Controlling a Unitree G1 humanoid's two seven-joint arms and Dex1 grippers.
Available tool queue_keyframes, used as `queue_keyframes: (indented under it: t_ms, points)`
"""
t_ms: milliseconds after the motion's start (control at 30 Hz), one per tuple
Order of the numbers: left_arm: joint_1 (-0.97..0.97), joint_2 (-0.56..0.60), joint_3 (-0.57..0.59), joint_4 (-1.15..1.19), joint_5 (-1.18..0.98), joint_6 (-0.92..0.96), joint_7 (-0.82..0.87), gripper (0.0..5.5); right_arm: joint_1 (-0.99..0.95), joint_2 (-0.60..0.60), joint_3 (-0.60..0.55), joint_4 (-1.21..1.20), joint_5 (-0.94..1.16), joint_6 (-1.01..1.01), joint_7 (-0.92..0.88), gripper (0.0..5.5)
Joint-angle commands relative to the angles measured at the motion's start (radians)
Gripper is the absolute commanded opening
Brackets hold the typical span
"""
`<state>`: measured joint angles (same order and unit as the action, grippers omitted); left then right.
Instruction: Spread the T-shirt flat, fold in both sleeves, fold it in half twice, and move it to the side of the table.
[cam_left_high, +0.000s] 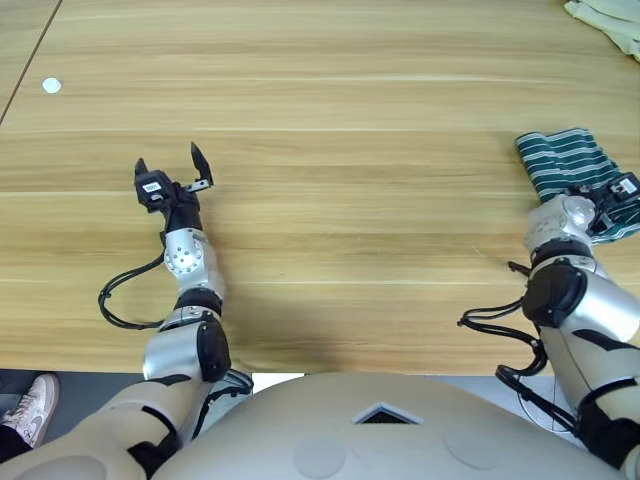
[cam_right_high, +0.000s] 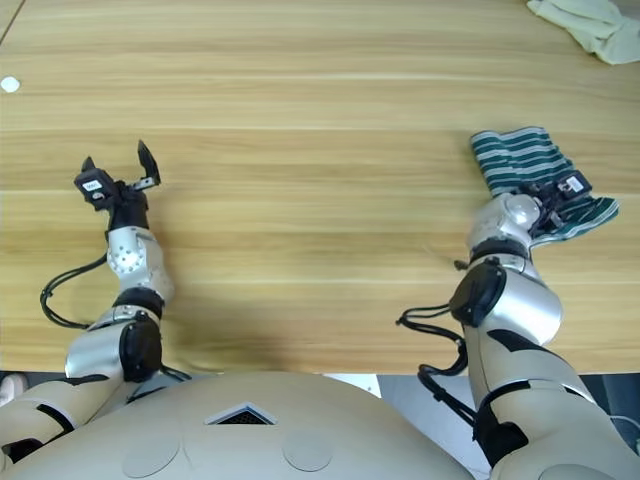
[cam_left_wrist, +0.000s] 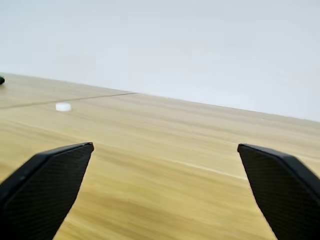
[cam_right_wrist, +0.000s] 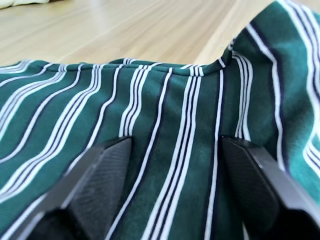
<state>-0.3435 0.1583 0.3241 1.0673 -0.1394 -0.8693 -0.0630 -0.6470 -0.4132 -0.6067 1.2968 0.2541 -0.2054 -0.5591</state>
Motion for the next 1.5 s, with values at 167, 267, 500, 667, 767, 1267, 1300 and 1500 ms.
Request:
queue_keyframes:
  t_ms: [167, 267, 500, 667, 767, 1267, 1300, 1500]
  points:
    - [-0.005, 0.044, -0.054, 0.002, 0.185, -0.068, 0.246, 5.36, -0.082, 0.174, 0.230, -0.106, -0.218, -0.443, 0.034, 3.27]
    - [-0.079, 0.035, -0.088, 0.051, 0.228, -0.044, 0.291, 5.36, -0.151, 0.316, 0.471, -0.094, -0.426, -0.511, 0.110, 3.27]
    - [-0.141, -0.017, -0.212, 0.156, 0.339, -0.012, 0.336, 5.36, -0.111, 0.472, 0.636, 0.029, -0.536, -0.382, 0.264, 3.27]
    - [-0.151, -0.037, -0.197, 0.195, 0.283, 0.025, 0.256, 4.61, -0.042, 0.454, 0.663, 0.009, -0.553, -0.414, 0.263, 3.27]
    - [-0.153, -0.045, -0.178, 0.198, 0.245, 0.037, 0.225, 4.33, -0.034, 0.424, 0.645, 0.006, -0.535, -0.412, 0.254, 3.27]
    - [-0.174, -0.058, -0.137, 0.200, 0.167, 0.065, 0.155, 4.31, -0.016, 0.326, 0.610, 0.005, -0.507, -0.408, 0.190, 3.94]
    - [-0.175, -0.055, -0.136, 0.201, 0.166, 0.067, 0.155, 4.31, -0.014, 0.323, 0.607, 0.005, -0.505, -0.408, 0.189, 3.94]
    - [-0.164, -0.050, -0.111, 0.199, 0.138, 0.064, 0.126, 4.31, 0.017, 0.309, 0.601, -0.001, -0.498, -0.430, 0.182, 3.94]
